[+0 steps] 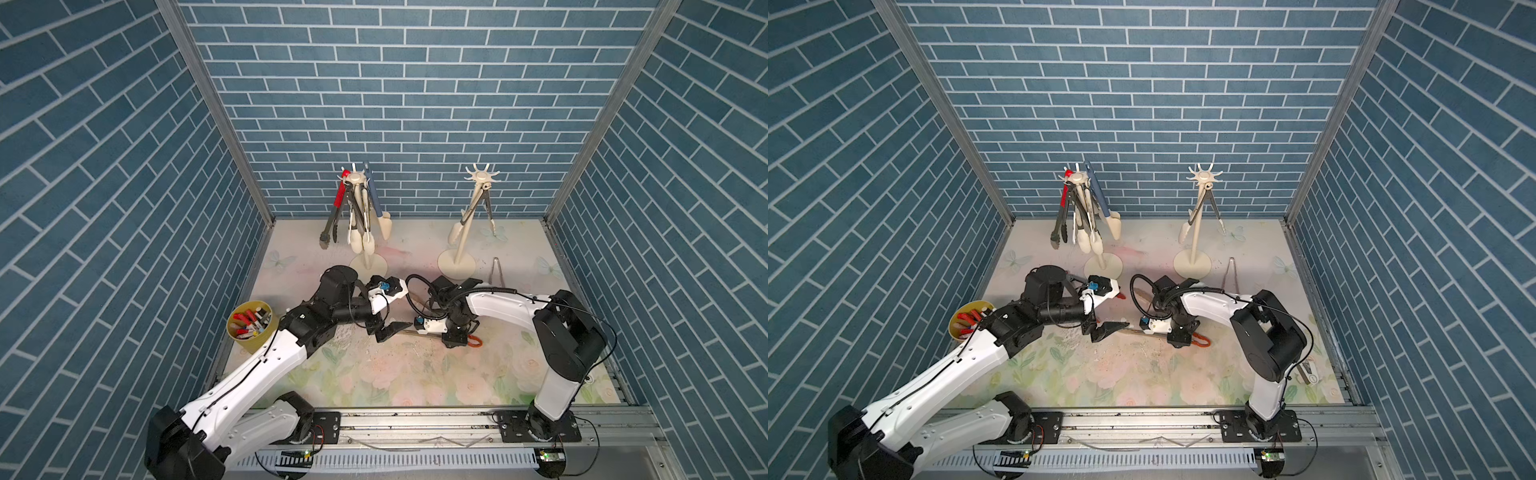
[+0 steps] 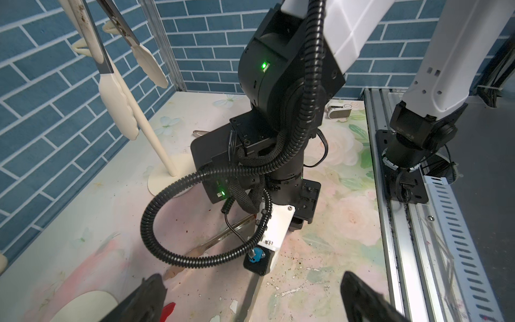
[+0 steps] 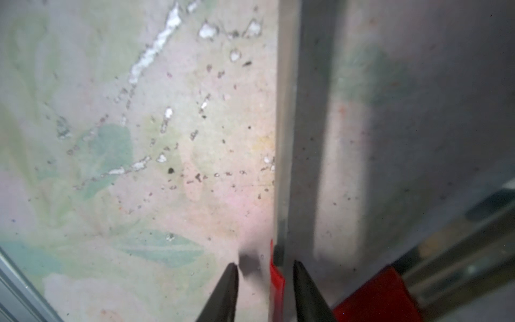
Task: Hang food tongs on kitchen utensil racks
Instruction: Adjust the food tongs at the center of the board.
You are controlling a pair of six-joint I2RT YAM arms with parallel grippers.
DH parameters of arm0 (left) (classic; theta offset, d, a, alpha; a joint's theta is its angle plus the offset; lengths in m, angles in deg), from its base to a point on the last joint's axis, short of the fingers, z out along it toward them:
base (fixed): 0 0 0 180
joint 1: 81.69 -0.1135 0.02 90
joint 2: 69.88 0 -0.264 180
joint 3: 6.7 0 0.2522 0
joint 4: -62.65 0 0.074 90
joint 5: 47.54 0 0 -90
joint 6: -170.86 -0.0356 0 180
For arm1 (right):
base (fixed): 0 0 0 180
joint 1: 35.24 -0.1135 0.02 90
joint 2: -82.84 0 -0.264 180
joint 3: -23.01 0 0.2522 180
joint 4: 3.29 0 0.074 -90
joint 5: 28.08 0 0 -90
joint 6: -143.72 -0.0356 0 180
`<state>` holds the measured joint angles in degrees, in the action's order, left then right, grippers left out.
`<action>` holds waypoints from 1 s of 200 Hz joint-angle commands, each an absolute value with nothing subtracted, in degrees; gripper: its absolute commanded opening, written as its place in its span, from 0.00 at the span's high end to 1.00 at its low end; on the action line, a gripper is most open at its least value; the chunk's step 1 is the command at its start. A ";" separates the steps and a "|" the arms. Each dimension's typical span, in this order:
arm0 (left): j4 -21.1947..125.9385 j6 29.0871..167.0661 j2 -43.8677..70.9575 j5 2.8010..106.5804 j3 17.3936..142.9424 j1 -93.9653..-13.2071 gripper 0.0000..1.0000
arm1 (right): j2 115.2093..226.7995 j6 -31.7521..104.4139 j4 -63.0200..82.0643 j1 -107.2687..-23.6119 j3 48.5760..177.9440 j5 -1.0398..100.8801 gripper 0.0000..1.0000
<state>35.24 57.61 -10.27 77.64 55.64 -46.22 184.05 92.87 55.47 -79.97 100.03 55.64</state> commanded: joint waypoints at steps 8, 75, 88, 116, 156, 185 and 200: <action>32.99 56.38 -8.38 77.97 58.33 -45.43 0.01 | 176.51 90.39 52.37 -80.16 97.49 51.94 0.32; 34.56 55.58 -4.82 78.06 61.49 -45.38 0.01 | 161.51 80.88 45.86 -80.15 90.83 49.00 0.01; 36.62 55.70 -4.29 78.23 61.12 -45.38 0.01 | 157.72 77.87 43.90 -80.14 89.04 49.92 0.01; 37.39 55.15 -1.23 78.50 62.15 -44.98 0.01 | 147.83 71.78 40.69 -80.14 84.56 52.10 0.01; 36.85 50.62 3.38 77.21 62.61 -42.34 0.01 | 130.89 62.42 38.11 -80.14 79.40 57.48 0.01; 35.72 48.10 5.12 76.09 62.18 -40.86 0.02 | 121.33 55.38 36.91 -80.07 77.23 59.66 0.01; 34.65 46.25 5.56 74.64 62.00 -39.68 0.03 | 117.83 51.82 36.00 -80.02 75.64 61.70 0.01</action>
